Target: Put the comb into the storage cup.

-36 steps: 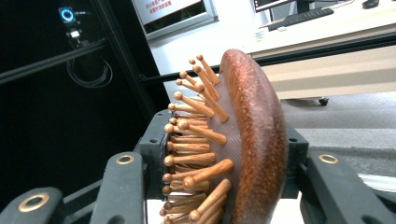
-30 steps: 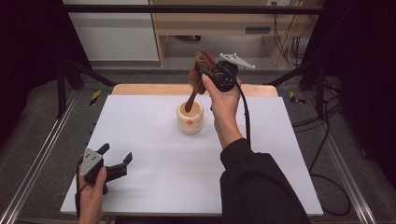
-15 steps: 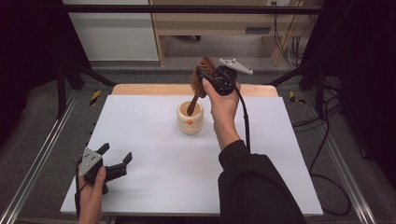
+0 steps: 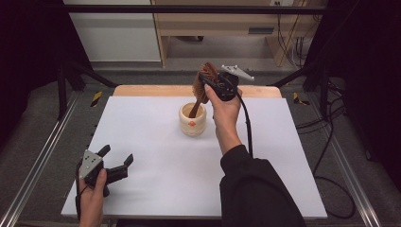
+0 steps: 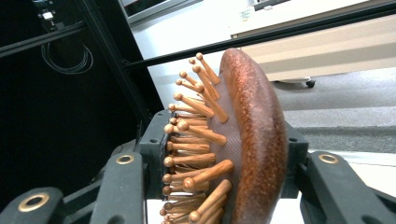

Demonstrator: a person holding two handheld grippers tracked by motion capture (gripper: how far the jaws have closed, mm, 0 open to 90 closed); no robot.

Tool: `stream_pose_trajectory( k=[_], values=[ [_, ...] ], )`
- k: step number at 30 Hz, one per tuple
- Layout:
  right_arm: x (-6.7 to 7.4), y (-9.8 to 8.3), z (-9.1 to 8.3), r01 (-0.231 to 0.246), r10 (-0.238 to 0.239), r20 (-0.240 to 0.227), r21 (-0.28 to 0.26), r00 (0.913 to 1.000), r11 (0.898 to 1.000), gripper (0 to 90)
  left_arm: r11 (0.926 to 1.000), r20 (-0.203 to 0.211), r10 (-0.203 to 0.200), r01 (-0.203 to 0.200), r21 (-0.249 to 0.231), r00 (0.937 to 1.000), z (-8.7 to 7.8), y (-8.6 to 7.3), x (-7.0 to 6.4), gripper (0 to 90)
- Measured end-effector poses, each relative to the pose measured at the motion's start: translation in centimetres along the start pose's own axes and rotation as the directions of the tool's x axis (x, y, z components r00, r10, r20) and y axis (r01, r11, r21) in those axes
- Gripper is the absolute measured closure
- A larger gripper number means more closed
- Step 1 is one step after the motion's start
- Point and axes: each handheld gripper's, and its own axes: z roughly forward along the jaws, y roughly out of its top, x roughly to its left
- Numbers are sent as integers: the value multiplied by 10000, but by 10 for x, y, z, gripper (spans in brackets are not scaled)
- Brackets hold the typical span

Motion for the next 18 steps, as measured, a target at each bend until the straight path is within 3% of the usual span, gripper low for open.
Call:
stream_pose_trajectory(
  k=[7, 18],
  values=[
    [1, -4, 2, 113, -113, -20, 1, 9999, 9999, 507, 10000, 51, 42, -42, 4, 10000, 0, 0, -1, 46],
    [-6, -12, 2, -133, 133, -18, 23, 9999, 9999, 508, 10000, 54, 16, -16, -33, 10000, 1, 0, -1, 47]
  ],
)
